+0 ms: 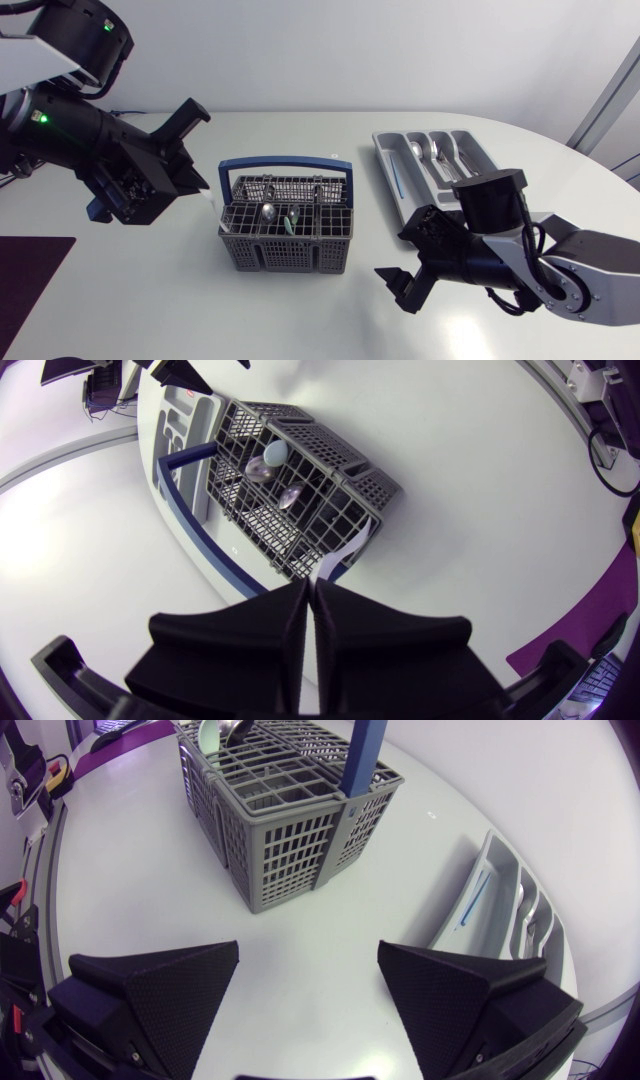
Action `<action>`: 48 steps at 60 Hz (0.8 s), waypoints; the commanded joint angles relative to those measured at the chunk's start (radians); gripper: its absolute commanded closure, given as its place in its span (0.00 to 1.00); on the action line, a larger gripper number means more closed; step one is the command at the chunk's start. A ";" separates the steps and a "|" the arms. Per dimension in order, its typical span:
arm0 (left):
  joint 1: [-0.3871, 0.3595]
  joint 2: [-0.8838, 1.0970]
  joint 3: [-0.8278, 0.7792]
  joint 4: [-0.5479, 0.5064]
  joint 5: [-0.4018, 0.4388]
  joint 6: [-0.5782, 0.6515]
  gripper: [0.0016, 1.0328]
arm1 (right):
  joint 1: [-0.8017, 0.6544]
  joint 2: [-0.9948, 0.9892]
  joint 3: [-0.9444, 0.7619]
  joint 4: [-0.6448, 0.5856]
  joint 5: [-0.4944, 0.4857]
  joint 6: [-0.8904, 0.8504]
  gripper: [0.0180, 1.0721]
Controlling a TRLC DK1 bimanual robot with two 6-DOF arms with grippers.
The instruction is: Unload the cutlery basket into the drawer organizer.
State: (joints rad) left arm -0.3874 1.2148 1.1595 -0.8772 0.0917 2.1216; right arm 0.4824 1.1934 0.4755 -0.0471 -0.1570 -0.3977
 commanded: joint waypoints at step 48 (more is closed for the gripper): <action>-0.016 -0.040 0.063 -0.036 -0.029 -0.015 0.96 | -0.002 0.002 -0.031 0.012 -0.006 -0.015 0.05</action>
State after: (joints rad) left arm -0.3962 1.1973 1.1866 -0.9005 0.0689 2.1128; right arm 0.4820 1.1961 0.4755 -0.0467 -0.1574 -0.3977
